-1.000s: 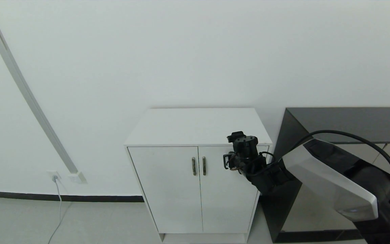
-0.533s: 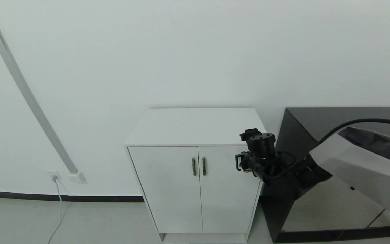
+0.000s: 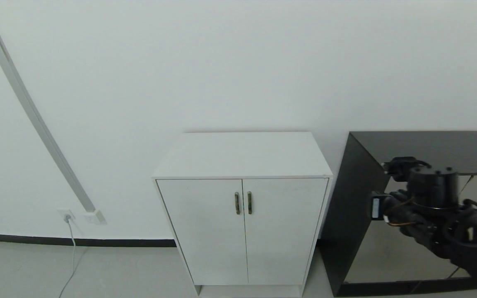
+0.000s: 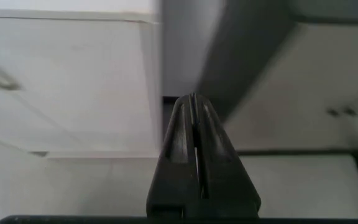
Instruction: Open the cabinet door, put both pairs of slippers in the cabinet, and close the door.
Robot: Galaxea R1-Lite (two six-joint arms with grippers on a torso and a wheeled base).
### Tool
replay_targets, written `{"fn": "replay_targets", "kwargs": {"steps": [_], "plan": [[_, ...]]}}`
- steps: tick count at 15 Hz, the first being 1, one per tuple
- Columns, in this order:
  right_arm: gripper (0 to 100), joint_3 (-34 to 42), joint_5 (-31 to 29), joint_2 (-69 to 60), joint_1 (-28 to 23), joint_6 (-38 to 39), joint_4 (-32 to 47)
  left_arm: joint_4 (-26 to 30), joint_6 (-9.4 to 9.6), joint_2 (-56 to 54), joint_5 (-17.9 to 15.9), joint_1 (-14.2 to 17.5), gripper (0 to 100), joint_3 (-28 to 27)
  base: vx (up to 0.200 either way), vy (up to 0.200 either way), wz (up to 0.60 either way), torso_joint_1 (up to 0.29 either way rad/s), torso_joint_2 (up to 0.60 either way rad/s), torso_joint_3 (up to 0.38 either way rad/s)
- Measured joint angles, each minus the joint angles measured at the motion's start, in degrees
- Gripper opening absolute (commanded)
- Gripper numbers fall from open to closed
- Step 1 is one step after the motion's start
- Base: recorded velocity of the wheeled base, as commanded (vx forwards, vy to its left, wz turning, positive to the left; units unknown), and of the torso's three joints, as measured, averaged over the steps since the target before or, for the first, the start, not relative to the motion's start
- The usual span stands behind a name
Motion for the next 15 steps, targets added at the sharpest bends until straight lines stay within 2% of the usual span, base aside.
{"fn": "replay_targets", "kwargs": {"steps": [4, 9, 12, 15], "plan": [[0, 15.9, 0.2, -17.4, -9.7, -2.7, -0.1, 0.0, 0.00, 0.0, 0.0, 0.0, 0, 0.0, 0.000, 0.000, 0.00, 0.000, 0.00, 0.000], [0, 28.8, 1.9, -34.6, -12.9, -5.9, 1.4, 0.0, 0.00, 0.0, 0.0, 0.0, 0, 0.0, 0.000, 0.000, 0.00, 0.000, 0.00, 0.000], [0, 30.8, 3.0, -44.0, -13.0, -6.3, 11.2, 0.0, 0.02, 0.0, 0.0, 0.0, 0, 0.0, 0.000, 0.000, 0.00, 0.000, 0.00, 0.000], [0, 30.9, 9.0, -56.1, -13.0, -7.8, 24.3, 0.0, 0.00, 0.0, 0.0, 0.0, 0, 0.0, 0.000, 0.000, 0.00, 0.000, 0.00, 0.000]]}}
